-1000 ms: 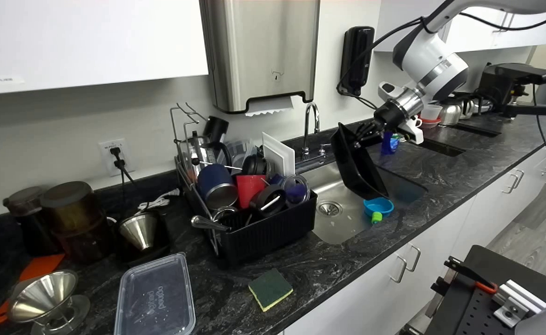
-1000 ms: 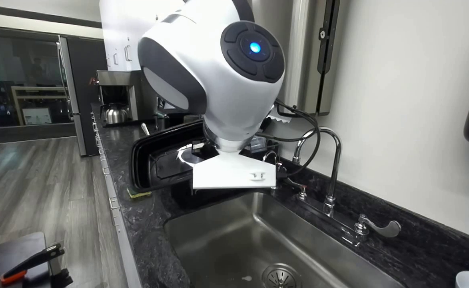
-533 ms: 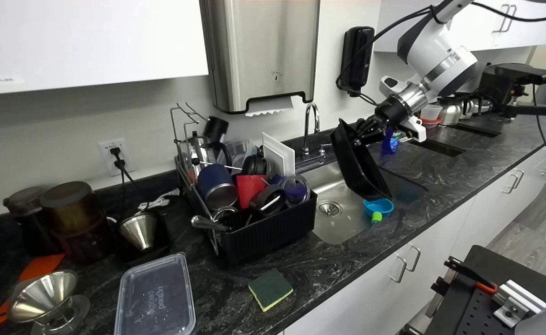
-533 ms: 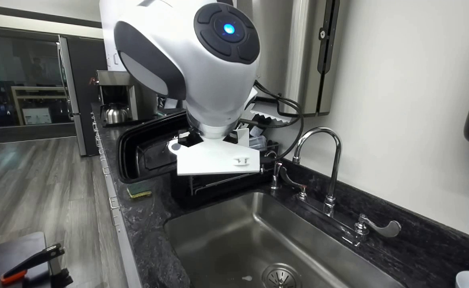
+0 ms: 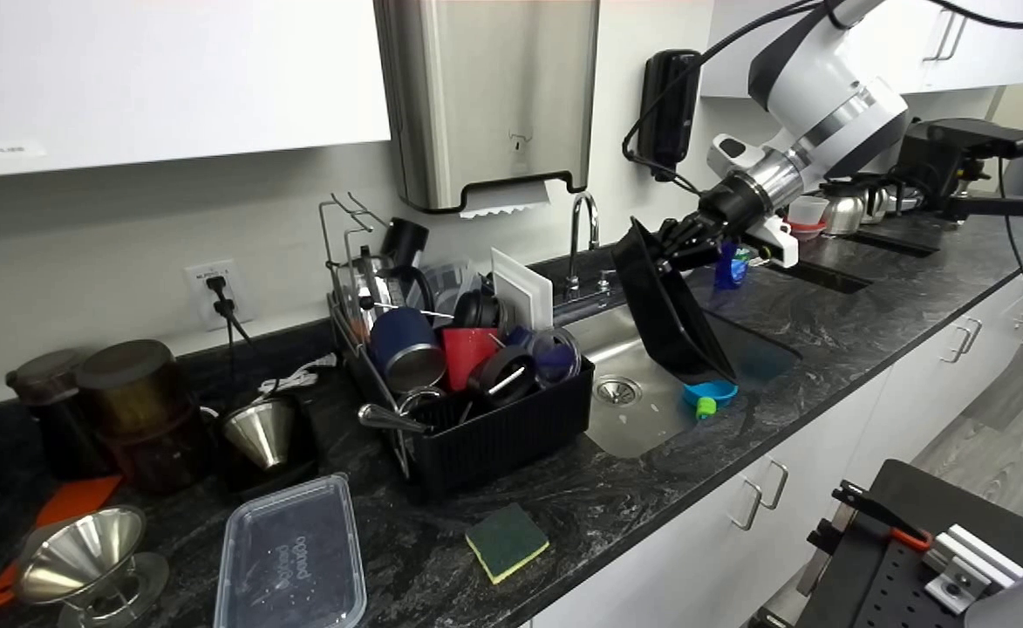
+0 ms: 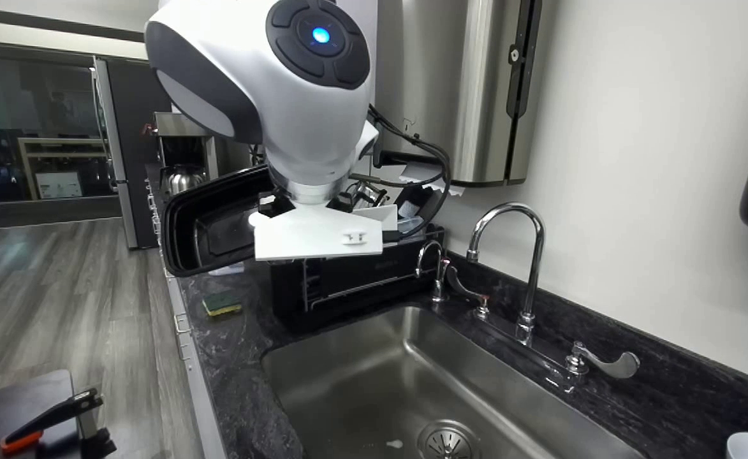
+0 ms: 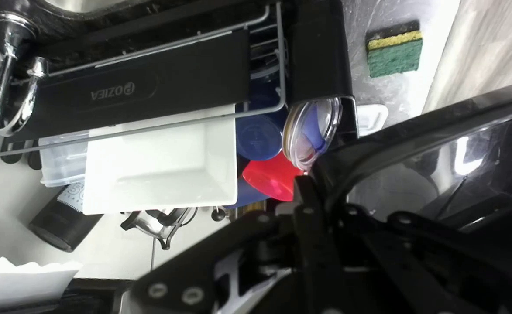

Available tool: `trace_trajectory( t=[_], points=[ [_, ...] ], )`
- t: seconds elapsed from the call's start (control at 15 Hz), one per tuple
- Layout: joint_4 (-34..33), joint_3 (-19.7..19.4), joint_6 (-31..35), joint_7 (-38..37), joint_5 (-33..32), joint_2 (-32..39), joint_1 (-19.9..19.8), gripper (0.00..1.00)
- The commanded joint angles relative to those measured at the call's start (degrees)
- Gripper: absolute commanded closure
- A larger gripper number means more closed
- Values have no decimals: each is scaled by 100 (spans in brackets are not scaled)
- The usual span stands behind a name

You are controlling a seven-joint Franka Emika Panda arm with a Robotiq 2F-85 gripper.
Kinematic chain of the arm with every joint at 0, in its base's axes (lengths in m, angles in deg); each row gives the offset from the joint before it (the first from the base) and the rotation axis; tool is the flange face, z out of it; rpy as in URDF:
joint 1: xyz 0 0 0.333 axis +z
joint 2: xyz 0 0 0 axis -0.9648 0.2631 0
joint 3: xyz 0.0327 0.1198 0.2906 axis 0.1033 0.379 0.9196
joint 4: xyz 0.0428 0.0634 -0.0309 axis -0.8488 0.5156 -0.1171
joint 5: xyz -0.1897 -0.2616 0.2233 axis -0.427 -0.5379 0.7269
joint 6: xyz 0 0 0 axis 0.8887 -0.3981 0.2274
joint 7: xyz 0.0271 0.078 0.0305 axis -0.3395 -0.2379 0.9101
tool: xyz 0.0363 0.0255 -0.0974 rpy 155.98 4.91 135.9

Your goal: Put the black box in the sink on the dish rack

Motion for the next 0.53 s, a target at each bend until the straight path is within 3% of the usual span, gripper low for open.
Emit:
trace_trajectory(
  t=[0.0, 0.47],
  points=[
    [178, 46, 182, -53, 323, -252, 158, 99],
    [44, 203, 330, -115, 413, -126, 376, 99]
  ],
)
